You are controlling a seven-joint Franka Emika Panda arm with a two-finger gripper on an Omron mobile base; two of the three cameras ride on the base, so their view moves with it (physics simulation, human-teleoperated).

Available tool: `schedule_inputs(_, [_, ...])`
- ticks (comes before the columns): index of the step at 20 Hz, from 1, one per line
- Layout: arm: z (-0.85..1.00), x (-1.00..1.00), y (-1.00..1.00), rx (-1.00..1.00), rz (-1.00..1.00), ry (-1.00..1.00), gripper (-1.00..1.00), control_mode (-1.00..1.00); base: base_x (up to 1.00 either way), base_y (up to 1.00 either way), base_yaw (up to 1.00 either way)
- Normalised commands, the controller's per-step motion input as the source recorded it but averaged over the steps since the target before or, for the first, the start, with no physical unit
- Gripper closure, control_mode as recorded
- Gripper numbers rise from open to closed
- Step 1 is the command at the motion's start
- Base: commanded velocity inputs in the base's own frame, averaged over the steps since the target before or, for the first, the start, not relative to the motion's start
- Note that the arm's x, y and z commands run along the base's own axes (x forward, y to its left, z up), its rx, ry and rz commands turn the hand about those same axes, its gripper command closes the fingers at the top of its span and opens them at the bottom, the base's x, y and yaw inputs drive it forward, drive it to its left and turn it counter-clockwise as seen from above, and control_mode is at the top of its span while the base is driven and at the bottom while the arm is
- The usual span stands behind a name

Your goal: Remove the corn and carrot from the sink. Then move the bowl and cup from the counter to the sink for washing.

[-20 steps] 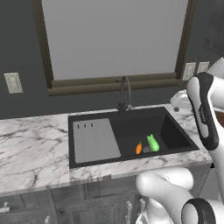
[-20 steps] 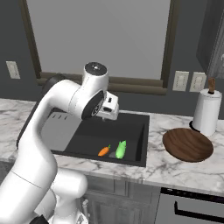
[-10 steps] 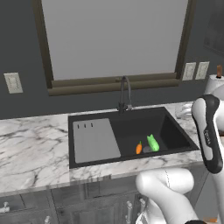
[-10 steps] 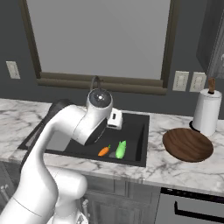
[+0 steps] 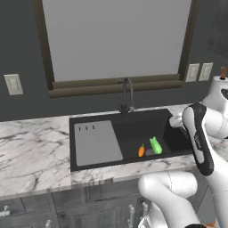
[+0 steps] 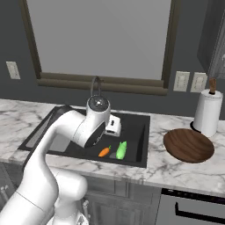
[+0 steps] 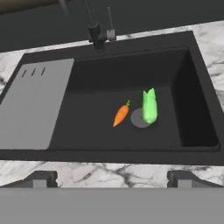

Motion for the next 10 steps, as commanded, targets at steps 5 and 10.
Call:
schedule_inputs(5, [-0.23, 0.30, 0.00, -0.03, 0.00, 0.36, -1.00, -1.00, 0.00, 0.00, 0.00])
schedule_inputs(10, [-0.32, 0.25, -0.05, 0.00, 0.00, 0.24, -1.00, -1.00, 0.00, 0.00, 0.00])
